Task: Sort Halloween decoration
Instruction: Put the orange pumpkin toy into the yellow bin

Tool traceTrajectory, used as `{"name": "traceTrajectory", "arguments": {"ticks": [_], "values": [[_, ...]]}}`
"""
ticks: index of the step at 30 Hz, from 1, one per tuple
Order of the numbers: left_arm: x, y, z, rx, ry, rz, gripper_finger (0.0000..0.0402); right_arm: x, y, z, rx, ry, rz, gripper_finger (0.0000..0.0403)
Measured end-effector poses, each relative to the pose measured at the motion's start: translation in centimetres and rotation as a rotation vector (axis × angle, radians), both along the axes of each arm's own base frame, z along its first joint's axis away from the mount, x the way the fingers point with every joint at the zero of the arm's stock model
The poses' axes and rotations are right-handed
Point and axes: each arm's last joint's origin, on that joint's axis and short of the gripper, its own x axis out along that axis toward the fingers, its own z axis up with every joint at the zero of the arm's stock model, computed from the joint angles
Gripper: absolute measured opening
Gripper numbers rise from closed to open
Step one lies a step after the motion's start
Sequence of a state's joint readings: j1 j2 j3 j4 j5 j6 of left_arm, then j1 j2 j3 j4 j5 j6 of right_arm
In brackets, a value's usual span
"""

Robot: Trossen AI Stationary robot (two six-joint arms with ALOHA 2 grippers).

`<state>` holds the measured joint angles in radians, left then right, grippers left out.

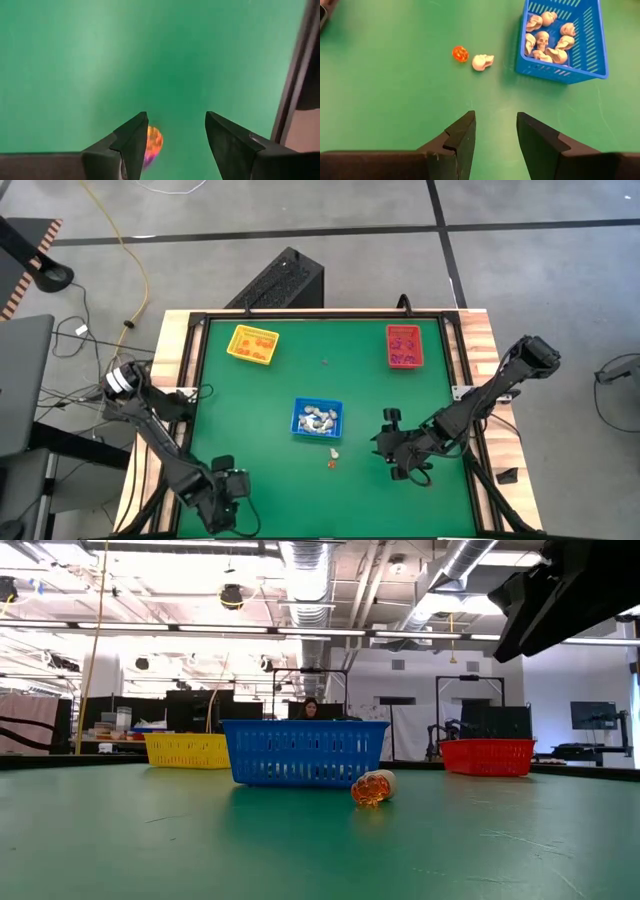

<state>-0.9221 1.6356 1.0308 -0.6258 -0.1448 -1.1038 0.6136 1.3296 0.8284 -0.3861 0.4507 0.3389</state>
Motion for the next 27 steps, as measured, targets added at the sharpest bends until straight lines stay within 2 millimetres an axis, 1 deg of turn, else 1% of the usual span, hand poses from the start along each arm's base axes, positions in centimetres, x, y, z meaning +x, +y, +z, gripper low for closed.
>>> {"name": "traceTrajectory", "arguments": {"ticks": [4,8,14,18,23,27], "values": [[-1.3,-0.5,-0.2,0.027,0.033,0.02,0.0187,0.2,0.1,0.2,0.018,-0.024,0.0,0.0173],[-2.1,-0.9,-0.4,0.064,-0.021,0.01,0.0187,0.3,0.2,0.3,0.03,-0.035,-0.003,0.0173],[-3.0,-0.5,-2.1,0.059,-0.008,0.03,0.0187,0.3,0.2,0.3,0.062,-0.036,-0.029,0.0173],[-3.2,0.0,-2.8,0.083,-0.011,0.033,0.0187,0.3,0.2,0.3,0.068,-0.035,-0.033,0.0173],[-3.6,0.3,-3.8,0.052,0.019,0.024,0.0187,0.3,0.2,0.3,0.076,-0.035,-0.04,0.0173],[-3.6,0.4,-4.0,0.044,0.008,0.021,0.0187,0.3,0.2,0.3,0.076,-0.035,-0.041,0.0173]]}}
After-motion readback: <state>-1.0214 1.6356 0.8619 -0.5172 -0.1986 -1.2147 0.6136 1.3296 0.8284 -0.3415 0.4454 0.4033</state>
